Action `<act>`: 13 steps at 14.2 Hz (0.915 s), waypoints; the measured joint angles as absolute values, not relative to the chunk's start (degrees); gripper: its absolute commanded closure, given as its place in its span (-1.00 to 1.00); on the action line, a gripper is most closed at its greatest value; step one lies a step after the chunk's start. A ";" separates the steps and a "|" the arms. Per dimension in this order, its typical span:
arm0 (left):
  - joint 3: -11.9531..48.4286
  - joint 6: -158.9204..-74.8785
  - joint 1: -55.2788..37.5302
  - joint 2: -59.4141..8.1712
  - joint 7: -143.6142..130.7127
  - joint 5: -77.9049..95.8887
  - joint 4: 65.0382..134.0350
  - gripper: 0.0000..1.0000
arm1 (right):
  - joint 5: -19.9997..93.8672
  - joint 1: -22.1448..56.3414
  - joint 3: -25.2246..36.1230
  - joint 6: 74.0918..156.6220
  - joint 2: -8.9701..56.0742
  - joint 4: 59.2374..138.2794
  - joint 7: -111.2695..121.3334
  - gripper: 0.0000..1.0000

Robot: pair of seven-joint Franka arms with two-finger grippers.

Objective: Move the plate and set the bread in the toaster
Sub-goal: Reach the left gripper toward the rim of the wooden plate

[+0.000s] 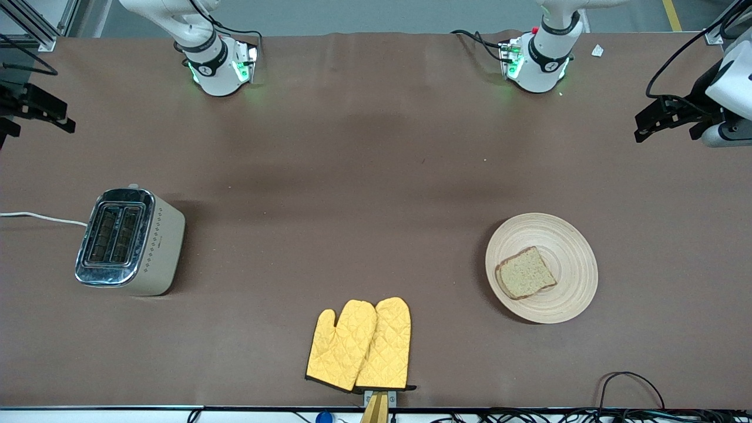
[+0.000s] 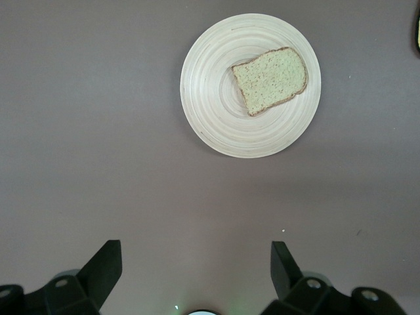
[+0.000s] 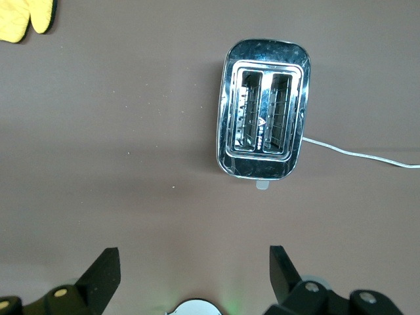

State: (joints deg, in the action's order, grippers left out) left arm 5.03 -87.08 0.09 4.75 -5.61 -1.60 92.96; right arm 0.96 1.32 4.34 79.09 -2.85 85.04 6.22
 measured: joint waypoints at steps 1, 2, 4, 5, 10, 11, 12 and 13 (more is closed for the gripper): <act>5.05 -87.06 0.05 4.75 -5.61 -1.63 92.90 -1.00 | 0.60 1.41 4.24 79.10 -3.03 85.32 6.22 -1.00; 5.07 -87.05 0.05 4.75 -5.61 -1.63 92.85 -1.00 | -0.50 1.56 4.15 79.19 -3.01 85.55 6.22 -1.00; 5.06 -87.05 0.05 4.71 -5.58 -1.64 92.62 -1.00 | -2.46 1.85 3.87 79.30 -2.98 85.88 6.22 -1.00; 5.03 -87.05 0.08 4.45 -5.51 -1.65 92.22 -1.00 | -2.72 1.93 3.75 79.30 -3.00 85.88 6.22 -1.00; 4.01 -88.12 3.60 -4.38 -1.52 2.86 87.37 -1.00 | -2.91 2.05 3.54 79.41 -2.97 86.30 6.18 -1.00; 3.94 -89.79 5.89 -6.90 -0.81 6.33 87.02 -1.00 | -2.91 2.11 3.48 79.40 -2.97 86.42 6.14 -1.00; 3.82 -91.80 8.28 -9.45 0.71 9.71 86.90 -1.00 | -2.91 2.16 3.45 79.38 -2.96 86.55 6.11 -1.00; 3.75 -93.62 10.44 -12.00 2.55 12.56 86.81 -1.00 | -2.91 2.20 3.43 79.27 -2.96 86.64 6.10 -1.00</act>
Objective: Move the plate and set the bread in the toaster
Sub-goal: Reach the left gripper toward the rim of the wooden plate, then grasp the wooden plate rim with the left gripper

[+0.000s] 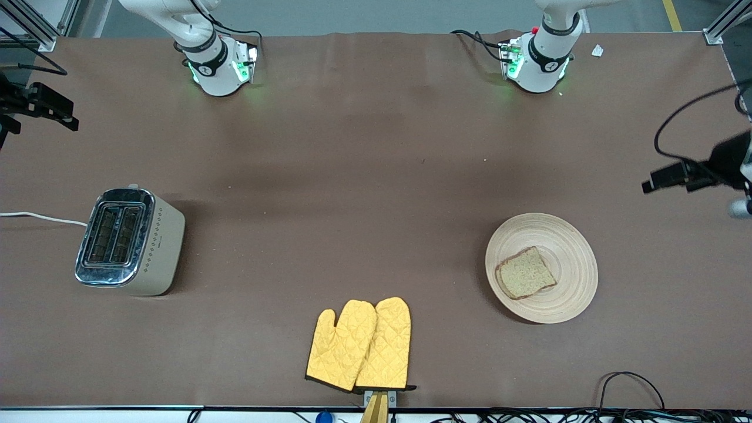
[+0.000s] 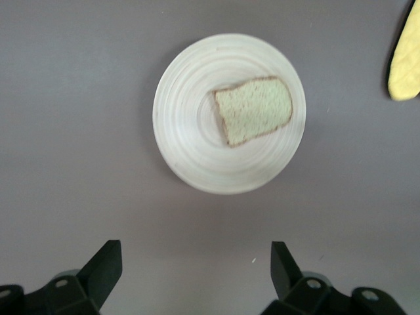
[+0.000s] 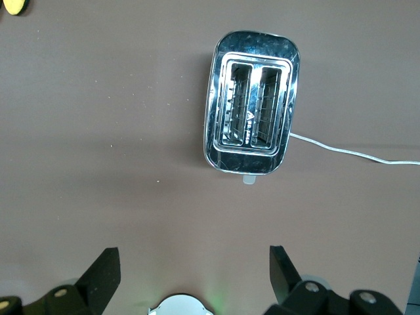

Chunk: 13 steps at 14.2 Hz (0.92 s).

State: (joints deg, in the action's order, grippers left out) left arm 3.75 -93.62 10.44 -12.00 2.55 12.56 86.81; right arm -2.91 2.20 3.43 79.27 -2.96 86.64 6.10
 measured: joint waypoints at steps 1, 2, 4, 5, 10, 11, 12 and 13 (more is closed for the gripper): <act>3.68 -95.26 12.07 -14.38 4.31 14.65 86.74 -1.00 | -2.57 2.22 3.44 79.13 -2.96 86.68 5.78 -1.00; 3.63 -96.68 13.26 -16.67 5.61 16.23 86.66 -1.00 | -1.31 2.21 3.52 79.02 -2.96 86.69 4.57 -1.00; 3.60 -99.18 15.44 -21.59 8.29 20.77 86.63 -1.00 | 1.43 2.19 3.81 78.60 -2.98 86.70 1.80 -1.00; 3.60 -100.41 16.76 -24.34 11.31 23.88 86.61 -1.00 | 1.73 2.18 3.90 78.27 -2.98 86.71 1.32 -1.00; 3.56 -105.66 21.77 -36.94 24.06 37.70 86.26 -0.87 | 1.81 2.18 3.98 78.01 -2.98 86.74 1.00 -1.00; 3.56 -105.69 22.18 -38.86 25.27 40.07 86.14 -0.70 | 1.81 2.18 3.98 78.05 -2.98 86.74 0.87 -1.00; 3.57 -105.70 22.35 -40.55 26.92 42.09 86.06 -0.67 | 1.81 2.18 3.98 78.05 -2.98 86.74 0.79 -1.00; 3.58 -105.71 22.37 -42.07 28.64 43.97 86.00 -0.67 | 1.81 2.18 3.98 78.05 -2.98 86.75 0.75 -1.00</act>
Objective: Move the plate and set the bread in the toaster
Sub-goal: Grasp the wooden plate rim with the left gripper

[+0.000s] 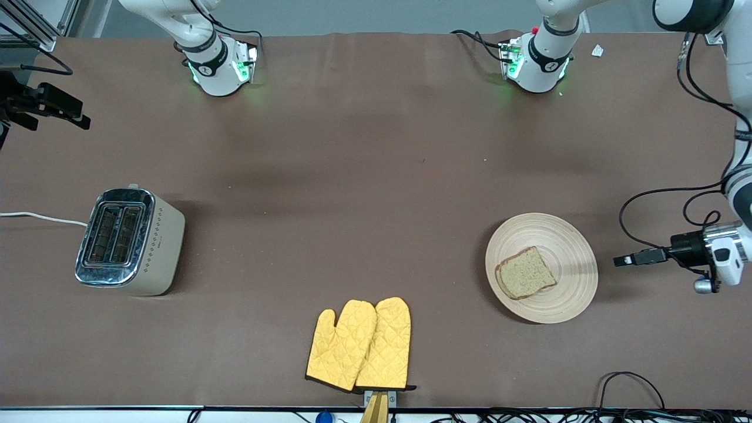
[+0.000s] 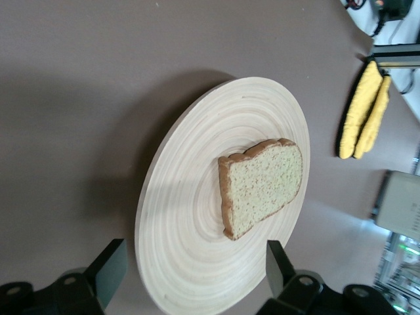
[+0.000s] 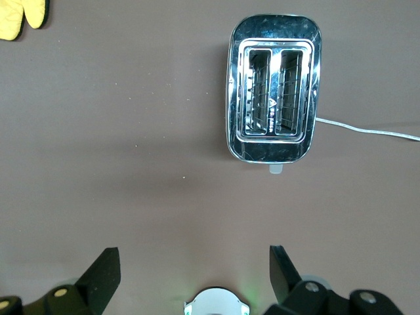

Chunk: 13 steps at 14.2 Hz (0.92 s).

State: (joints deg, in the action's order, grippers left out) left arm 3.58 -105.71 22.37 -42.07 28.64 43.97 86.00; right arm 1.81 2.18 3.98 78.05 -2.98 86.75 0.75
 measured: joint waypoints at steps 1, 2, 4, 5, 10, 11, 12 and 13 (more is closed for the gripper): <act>3.59 -105.72 22.35 -43.45 30.36 45.47 85.94 -0.67 | 1.81 2.18 3.98 78.06 -2.98 86.76 0.71 -1.00; 3.60 -105.73 22.34 -44.73 32.11 46.33 85.88 -0.67 | 1.81 2.18 3.98 78.07 -2.98 86.76 0.68 -1.00; 3.60 -105.76 22.37 -46.92 34.62 46.69 85.78 -0.62 | 1.81 2.18 3.98 78.07 -2.98 86.76 0.67 -1.00; 3.59 -105.79 22.38 -47.84 35.41 46.72 85.68 -0.54 | 1.81 2.18 3.98 78.07 -2.98 86.77 0.65 -1.00; 3.64 -106.54 22.32 -49.50 37.33 47.88 85.45 0.00 | 1.90 2.18 3.98 78.21 -2.96 87.19 0.62 -1.00; 3.66 -106.54 22.32 -49.61 37.91 47.89 85.45 0.11 | 1.93 2.18 3.98 78.32 -2.96 87.28 0.62 -1.00; 3.66 -106.55 22.32 -49.68 38.57 47.89 85.45 0.27 | 1.96 2.18 3.98 78.41 -2.96 87.36 0.62 -1.00; 3.66 -106.55 22.32 -49.73 39.02 47.89 85.45 0.42 | 2.02 2.18 3.98 78.50 -2.96 87.42 0.62 -1.00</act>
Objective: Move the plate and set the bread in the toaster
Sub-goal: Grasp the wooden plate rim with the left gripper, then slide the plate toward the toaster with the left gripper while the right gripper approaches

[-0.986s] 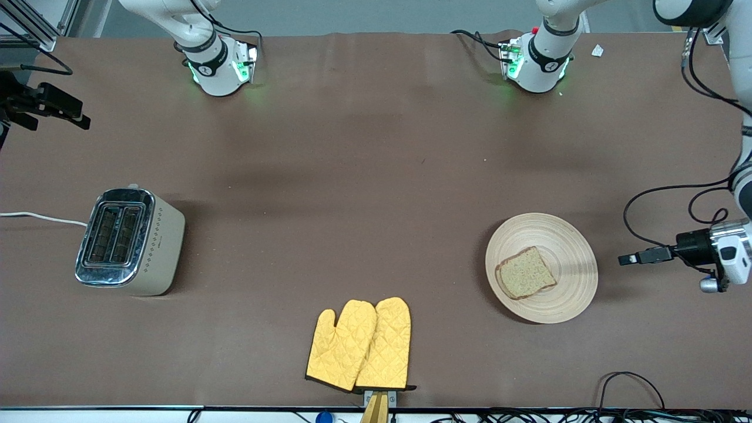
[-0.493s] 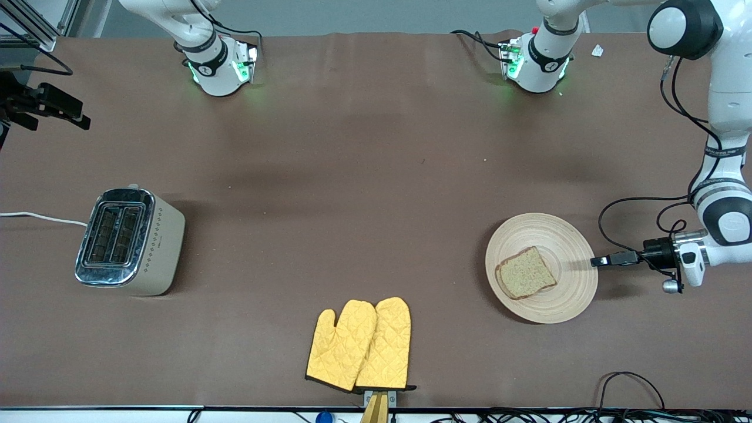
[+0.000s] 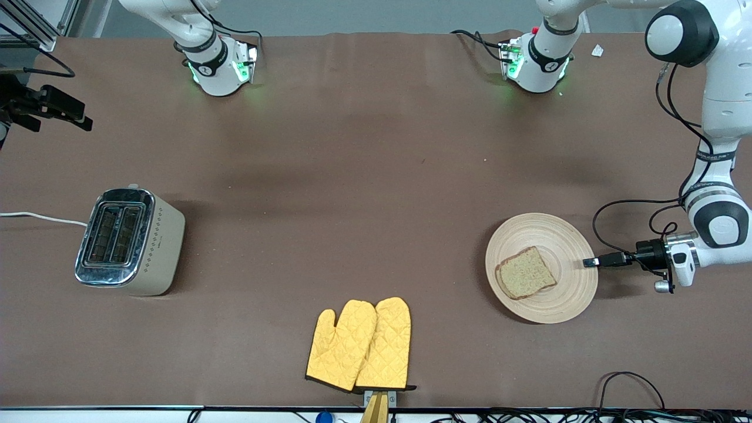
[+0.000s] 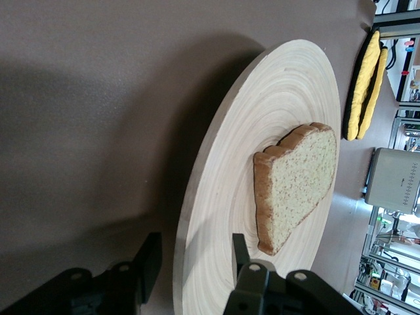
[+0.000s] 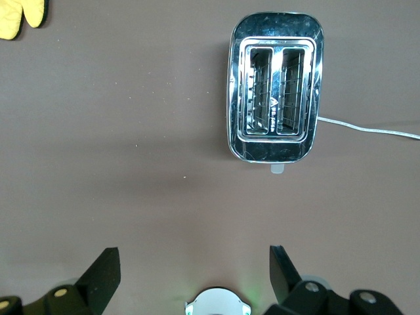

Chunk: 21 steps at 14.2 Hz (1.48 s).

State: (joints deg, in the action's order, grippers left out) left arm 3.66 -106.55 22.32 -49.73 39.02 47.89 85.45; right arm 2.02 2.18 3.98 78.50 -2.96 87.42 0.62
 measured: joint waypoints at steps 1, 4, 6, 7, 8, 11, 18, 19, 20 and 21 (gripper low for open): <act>3.66 -106.55 22.32 -49.78 39.35 47.89 85.45 0.57 | 2.06 2.18 3.97 78.68 -2.96 87.48 0.62 -1.00; 3.65 -106.52 22.35 -49.96 40.82 47.92 85.45 0.85 | 2.11 2.18 3.95 79.11 -2.96 87.56 0.62 -1.00; 3.91 -105.41 22.70 -49.87 41.71 48.70 85.12 0.87 | 2.12 2.18 3.94 79.14 -2.96 87.57 0.62 -1.00; 3.99 -105.35 22.72 -49.87 41.71 48.70 85.01 0.92 | 2.12 2.19 3.94 79.15 -2.96 87.60 0.62 -1.00; 4.23 -105.31 22.71 -49.86 41.73 48.71 84.88 0.99 | 2.13 2.19 3.94 79.16 -2.96 87.61 0.62 -1.00; 7.56 -104.68 22.68 -49.64 41.67 48.68 84.04 0.99 | 2.13 2.19 3.94 79.21 -2.96 87.65 0.62 -1.00; 23.12 -104.82 14.09 -49.62 40.10 48.77 86.00 1.00 | 2.20 2.29 3.83 79.37 -2.72 88.37 0.62 -1.00; 23.17 -105.86 10.64 -49.66 40.03 49.61 86.36 1.00 | 2.28 2.48 3.76 80.49 -2.49 89.60 0.63 -1.00; 23.14 -108.08 7.40 -49.69 39.90 51.34 86.81 1.00 | 2.37 2.96 3.68 82.83 -2.24 91.61 0.63 -1.00; 23.13 -110.98 4.38 -49.73 39.72 53.56 87.51 1.00 | 2.40 3.75 3.59 86.02 -1.92 94.02 0.63 -1.00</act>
